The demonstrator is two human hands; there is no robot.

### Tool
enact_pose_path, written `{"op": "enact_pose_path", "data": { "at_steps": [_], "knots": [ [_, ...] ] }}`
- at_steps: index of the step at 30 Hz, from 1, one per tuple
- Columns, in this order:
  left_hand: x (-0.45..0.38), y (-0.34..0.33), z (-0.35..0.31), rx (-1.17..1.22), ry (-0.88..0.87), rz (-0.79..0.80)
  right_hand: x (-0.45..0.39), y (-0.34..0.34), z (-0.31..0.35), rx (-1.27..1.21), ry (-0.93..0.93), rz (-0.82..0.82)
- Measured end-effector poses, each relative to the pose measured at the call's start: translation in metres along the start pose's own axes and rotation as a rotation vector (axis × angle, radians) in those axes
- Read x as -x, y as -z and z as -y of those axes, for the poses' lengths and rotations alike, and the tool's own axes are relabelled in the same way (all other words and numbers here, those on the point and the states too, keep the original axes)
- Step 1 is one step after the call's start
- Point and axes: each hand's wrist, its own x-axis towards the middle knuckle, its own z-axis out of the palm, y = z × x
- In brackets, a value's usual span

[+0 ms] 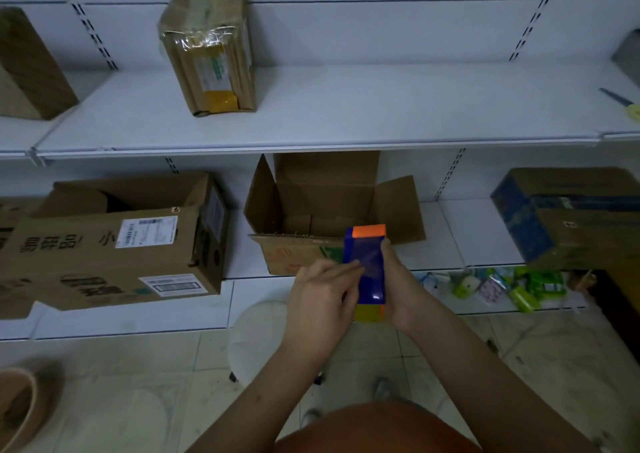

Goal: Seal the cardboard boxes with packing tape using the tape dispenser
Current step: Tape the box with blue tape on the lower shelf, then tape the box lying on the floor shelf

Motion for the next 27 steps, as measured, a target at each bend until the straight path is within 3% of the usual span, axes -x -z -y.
{"op": "enact_pose_path", "data": {
  "at_steps": [5,15,17,23,27],
  "knots": [
    [0.014,-0.008,0.002,0.0,-0.051,0.104,0.005,-0.001,0.001,-0.055,0.033,0.097],
    [0.057,-0.02,0.042,0.076,-0.026,0.544,-0.032,0.016,0.014,0.165,0.139,-0.246],
    [0.061,-0.017,0.064,0.021,0.012,0.506,-0.038,0.027,0.021,0.256,0.186,-0.279],
    [0.001,-0.016,0.108,-0.117,0.011,0.112,-0.054,0.057,0.022,0.281,0.205,-0.362],
    [-0.048,-0.031,0.126,-0.339,0.134,0.156,-0.066,0.084,0.025,0.251,0.224,-0.458]
  ]
}}
